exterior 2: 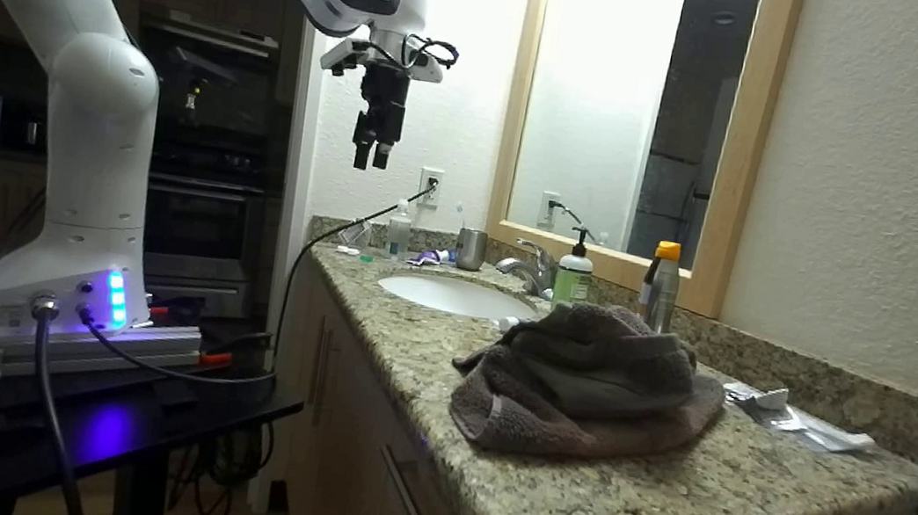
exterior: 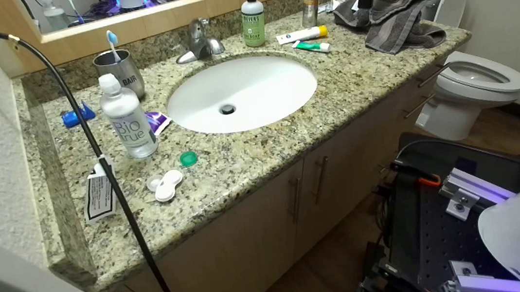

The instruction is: Open the tap

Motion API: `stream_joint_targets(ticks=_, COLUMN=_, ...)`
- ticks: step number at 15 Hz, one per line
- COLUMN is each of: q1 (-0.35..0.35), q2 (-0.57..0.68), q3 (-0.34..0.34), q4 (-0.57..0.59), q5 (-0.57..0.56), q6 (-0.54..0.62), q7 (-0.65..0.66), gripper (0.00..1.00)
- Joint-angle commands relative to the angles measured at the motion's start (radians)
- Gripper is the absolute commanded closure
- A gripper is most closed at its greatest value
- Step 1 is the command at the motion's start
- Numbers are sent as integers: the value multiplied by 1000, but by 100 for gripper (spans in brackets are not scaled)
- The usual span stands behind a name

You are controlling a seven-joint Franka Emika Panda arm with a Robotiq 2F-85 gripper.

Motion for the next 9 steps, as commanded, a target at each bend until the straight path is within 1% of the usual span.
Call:
stream_joint_targets(ticks=1, q1=-28, q2=221, q3=-15, q4=115, q5=9, q6=106, q7=118, gripper=0)
stream_joint_targets(ticks=4, q1=-4, q2=378, q3=-26, q4=260, q5=46, q6=48, q7=95, gripper=0)
stream_joint_targets(ticks=6, q1=15, q2=501, q3=-38, q4=387, q5=129, q6=16, q7=2, gripper=0)
stream_joint_targets(ticks=7, q1=16, q2=536, q3=-33, q4=443, q5=162, q6=-6, q7=-26, gripper=0)
stream_joint_targets(ticks=8, q1=19, q2=580, q3=-21, q4=504, q5=180, q6=-10, q7=-28, gripper=0)
stream_joint_targets(ticks=9, q1=24, q2=610, q3=-11, q4=566, q5=168, q6=-19, q7=7, gripper=0)
